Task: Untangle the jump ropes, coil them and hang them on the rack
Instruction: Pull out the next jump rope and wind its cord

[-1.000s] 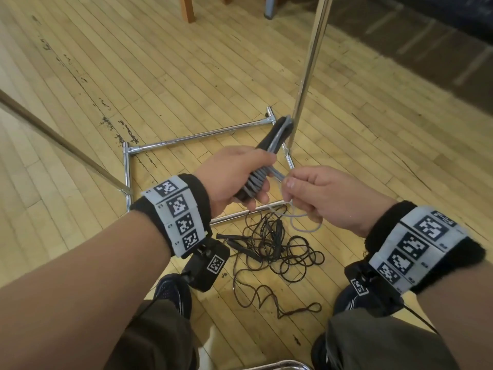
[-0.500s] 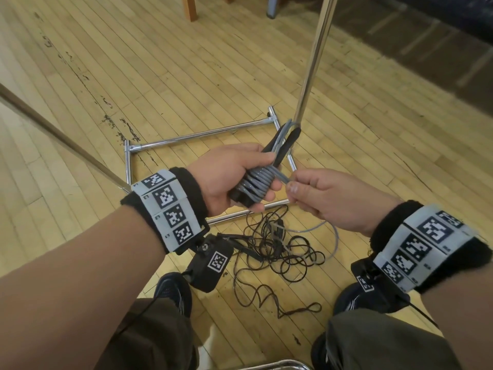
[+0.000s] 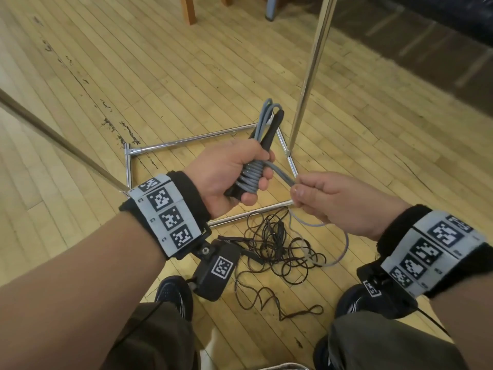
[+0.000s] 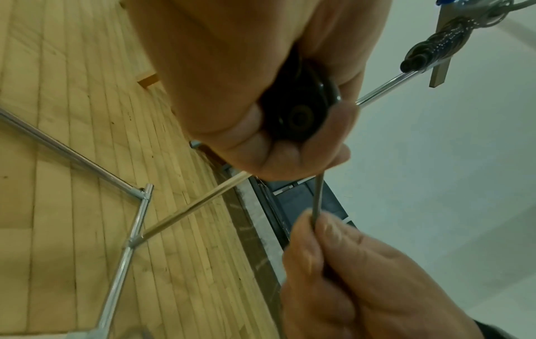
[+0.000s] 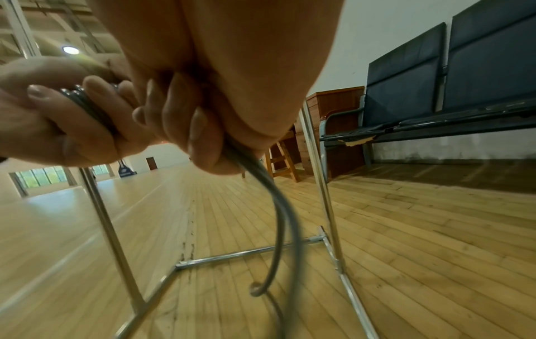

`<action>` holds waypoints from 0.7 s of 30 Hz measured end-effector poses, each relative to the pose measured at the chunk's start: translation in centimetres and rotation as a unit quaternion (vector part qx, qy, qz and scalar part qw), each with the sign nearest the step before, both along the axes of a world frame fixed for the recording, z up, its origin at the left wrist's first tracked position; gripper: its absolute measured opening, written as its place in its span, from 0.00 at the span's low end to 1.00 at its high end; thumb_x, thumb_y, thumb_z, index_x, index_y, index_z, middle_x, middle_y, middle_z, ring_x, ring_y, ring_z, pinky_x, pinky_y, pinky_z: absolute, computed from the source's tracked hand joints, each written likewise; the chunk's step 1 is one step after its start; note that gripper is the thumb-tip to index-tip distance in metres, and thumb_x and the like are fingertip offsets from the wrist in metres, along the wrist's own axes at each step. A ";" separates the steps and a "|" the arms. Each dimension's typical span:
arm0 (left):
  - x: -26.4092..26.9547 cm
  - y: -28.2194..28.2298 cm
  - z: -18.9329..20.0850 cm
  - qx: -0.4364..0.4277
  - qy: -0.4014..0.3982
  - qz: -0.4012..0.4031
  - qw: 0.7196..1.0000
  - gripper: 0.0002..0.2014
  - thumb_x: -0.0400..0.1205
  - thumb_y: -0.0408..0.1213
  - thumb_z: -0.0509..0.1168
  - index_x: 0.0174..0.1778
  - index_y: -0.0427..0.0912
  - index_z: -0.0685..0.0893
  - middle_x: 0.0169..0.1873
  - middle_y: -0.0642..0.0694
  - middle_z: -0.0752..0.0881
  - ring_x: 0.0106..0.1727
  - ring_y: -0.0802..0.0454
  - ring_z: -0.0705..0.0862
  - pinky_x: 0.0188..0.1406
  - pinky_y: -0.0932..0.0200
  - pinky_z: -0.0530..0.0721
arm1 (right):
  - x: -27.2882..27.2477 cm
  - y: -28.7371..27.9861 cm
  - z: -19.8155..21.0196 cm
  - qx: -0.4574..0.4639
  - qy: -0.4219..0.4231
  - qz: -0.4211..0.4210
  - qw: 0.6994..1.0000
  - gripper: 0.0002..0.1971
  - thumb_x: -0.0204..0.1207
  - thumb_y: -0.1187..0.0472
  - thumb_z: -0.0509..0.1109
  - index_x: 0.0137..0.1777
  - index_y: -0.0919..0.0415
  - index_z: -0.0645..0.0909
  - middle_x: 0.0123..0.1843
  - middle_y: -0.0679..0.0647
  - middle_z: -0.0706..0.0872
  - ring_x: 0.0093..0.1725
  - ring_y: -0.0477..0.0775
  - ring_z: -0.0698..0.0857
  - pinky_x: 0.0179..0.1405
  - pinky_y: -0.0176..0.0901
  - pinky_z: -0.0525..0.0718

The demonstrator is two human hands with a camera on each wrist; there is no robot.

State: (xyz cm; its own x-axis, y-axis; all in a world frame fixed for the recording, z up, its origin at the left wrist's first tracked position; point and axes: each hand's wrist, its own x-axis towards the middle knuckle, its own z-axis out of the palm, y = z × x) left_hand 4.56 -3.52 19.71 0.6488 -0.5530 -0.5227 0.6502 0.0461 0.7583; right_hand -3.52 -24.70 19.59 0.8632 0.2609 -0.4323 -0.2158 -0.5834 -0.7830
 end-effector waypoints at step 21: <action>-4.0 -0.9 -2.6 0.296 -0.188 -0.546 0.760 0.17 0.82 0.39 0.73 0.64 0.36 0.83 0.28 0.47 0.90 0.25 0.54 0.86 0.21 0.60 0.83 | 0.6 1.3 -0.8 -0.192 -0.015 0.111 0.975 0.08 0.85 0.49 0.70 0.44 0.46 0.83 0.27 0.41 0.85 0.27 0.42 0.86 0.26 0.36 0.82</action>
State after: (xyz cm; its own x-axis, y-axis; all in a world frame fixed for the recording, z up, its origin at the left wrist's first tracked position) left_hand 0.60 -4.42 17.07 0.1365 -0.6088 -0.7815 -0.2134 -0.7884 0.5769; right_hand -2.91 -23.43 18.81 0.8175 0.2662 -0.5106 -0.0313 -0.8649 -0.5010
